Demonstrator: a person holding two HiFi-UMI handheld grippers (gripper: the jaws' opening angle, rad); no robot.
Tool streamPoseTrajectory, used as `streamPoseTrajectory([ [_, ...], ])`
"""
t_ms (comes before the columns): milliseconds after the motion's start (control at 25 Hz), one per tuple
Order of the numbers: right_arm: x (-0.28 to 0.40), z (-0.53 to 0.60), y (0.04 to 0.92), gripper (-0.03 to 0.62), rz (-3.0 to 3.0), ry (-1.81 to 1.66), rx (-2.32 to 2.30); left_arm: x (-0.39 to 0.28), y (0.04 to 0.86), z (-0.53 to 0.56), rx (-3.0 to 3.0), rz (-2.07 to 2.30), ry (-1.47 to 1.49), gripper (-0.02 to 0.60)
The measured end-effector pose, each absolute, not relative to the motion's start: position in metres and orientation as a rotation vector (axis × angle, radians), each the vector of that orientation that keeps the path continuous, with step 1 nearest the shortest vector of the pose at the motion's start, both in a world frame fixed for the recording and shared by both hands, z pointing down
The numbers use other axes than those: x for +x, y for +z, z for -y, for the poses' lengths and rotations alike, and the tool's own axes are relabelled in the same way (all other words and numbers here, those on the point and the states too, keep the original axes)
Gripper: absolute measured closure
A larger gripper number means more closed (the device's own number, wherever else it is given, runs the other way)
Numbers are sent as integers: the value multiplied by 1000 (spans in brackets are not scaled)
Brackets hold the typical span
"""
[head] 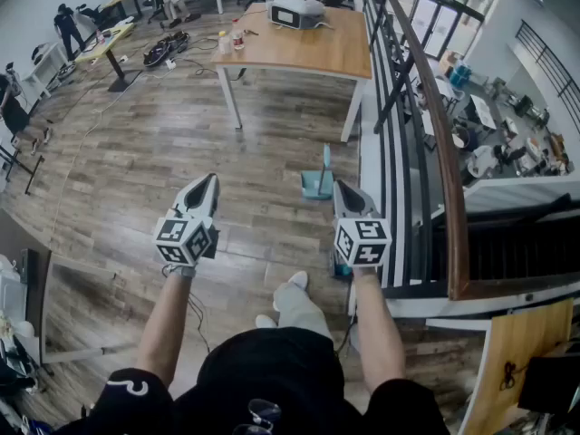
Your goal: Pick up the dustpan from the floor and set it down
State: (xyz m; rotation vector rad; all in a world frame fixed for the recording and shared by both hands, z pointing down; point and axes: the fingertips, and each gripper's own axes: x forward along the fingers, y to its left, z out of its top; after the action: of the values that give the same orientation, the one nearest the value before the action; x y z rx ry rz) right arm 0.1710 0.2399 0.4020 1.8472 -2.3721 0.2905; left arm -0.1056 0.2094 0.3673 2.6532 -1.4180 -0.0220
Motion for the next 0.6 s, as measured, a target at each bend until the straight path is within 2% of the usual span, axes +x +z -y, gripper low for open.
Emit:
streamPoseTrajectory([
  [600, 178, -160, 413, 600, 2326, 318, 1901, -101, 378, -125, 2671, 1366, 24, 584],
])
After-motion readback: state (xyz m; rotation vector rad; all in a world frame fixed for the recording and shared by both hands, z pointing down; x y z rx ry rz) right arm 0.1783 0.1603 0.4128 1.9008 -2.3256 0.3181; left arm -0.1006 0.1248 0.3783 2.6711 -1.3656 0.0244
